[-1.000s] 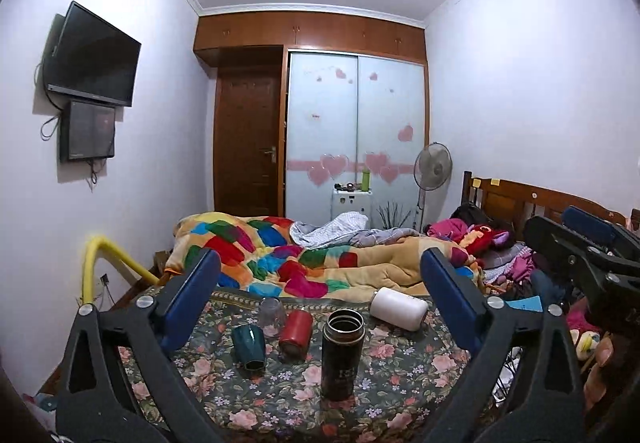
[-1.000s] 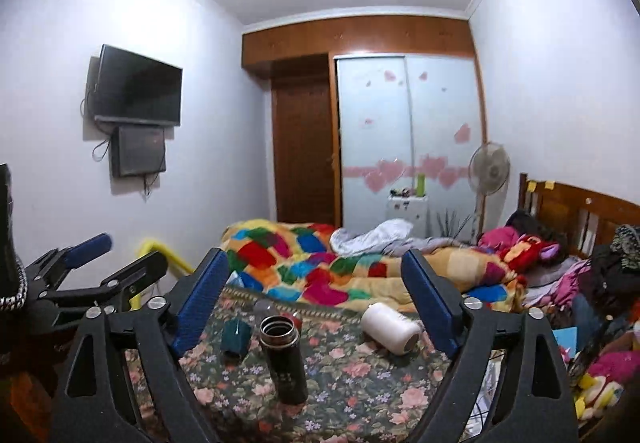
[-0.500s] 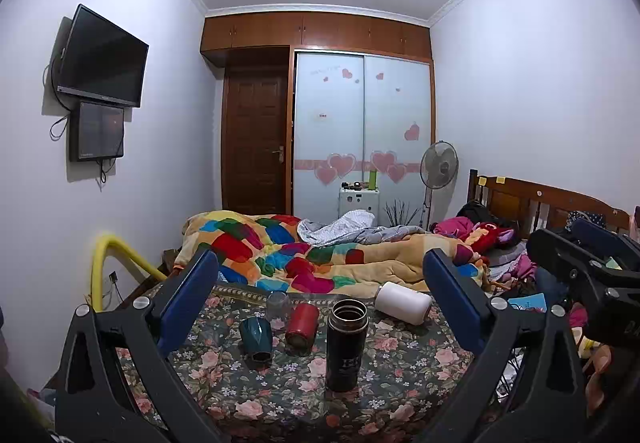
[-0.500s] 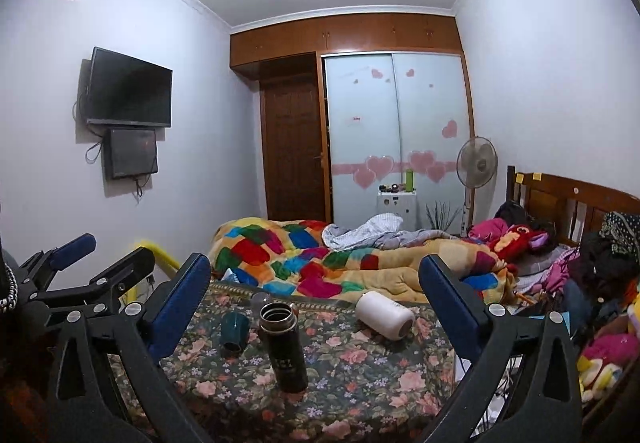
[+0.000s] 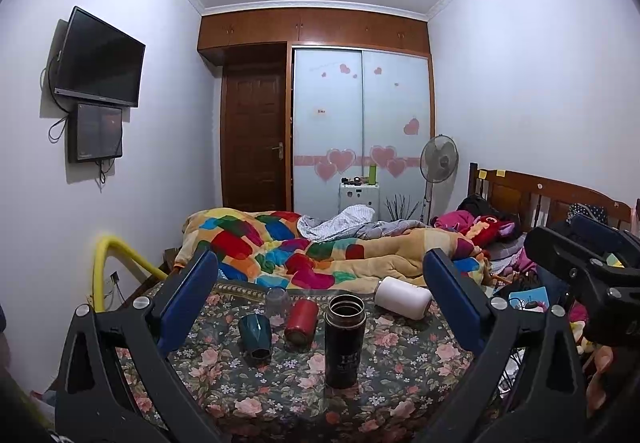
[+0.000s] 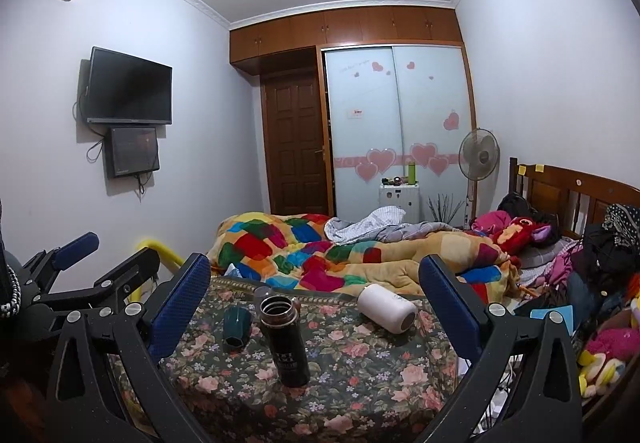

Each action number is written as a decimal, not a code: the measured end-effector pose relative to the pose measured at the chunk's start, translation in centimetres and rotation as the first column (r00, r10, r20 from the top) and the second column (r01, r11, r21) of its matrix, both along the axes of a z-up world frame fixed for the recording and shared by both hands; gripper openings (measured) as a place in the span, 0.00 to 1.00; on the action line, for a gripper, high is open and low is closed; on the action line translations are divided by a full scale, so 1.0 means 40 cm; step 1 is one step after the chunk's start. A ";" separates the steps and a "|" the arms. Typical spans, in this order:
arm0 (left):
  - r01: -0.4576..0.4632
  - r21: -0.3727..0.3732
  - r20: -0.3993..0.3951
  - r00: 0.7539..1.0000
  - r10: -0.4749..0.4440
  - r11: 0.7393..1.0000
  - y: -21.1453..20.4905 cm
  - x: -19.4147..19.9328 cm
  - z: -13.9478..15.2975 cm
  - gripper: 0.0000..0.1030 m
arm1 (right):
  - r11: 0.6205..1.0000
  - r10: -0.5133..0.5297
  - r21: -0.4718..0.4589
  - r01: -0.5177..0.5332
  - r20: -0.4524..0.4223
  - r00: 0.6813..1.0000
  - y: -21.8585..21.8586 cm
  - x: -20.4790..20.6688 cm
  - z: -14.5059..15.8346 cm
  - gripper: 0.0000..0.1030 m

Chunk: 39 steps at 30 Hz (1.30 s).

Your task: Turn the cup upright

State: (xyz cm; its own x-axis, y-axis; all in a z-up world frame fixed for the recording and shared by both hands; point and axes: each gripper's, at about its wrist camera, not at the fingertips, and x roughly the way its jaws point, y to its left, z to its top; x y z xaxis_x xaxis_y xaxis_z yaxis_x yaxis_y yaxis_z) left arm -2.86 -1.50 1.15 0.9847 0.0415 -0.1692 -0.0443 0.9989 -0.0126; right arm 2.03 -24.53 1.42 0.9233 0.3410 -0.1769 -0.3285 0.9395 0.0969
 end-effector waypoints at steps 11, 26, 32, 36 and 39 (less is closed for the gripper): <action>0.001 0.002 -0.013 1.000 -0.001 1.000 -0.006 0.012 -0.010 1.00 | 1.000 0.004 -0.002 -0.004 -0.001 1.000 0.003 0.002 -0.001 1.00; 0.004 -0.002 -0.021 1.000 -0.004 1.000 -0.004 0.017 -0.022 1.00 | 1.000 0.017 -0.006 -0.017 -0.016 1.000 0.000 0.006 -0.008 1.00; 0.018 -0.014 -0.024 1.000 -0.018 1.000 -0.003 0.018 -0.026 1.00 | 1.000 0.017 -0.006 -0.017 -0.016 1.000 0.000 0.007 -0.007 1.00; 0.024 -0.012 -0.024 0.999 -0.025 1.000 -0.004 0.022 -0.027 1.00 | 1.000 0.018 -0.006 -0.018 -0.017 1.000 0.000 0.007 -0.007 1.00; 0.028 -0.012 -0.023 0.999 -0.028 1.000 -0.005 0.023 -0.027 1.00 | 1.000 0.018 -0.007 -0.018 -0.018 1.000 -0.001 0.008 -0.007 1.00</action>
State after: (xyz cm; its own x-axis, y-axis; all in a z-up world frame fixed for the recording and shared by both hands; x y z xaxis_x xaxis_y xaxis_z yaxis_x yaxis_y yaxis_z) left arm -1.95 -1.71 0.06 0.9812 0.0120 -0.1925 -0.0169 0.9996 -0.0237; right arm 2.36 -24.58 1.14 0.9138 0.3560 -0.1956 -0.3433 0.9343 0.0965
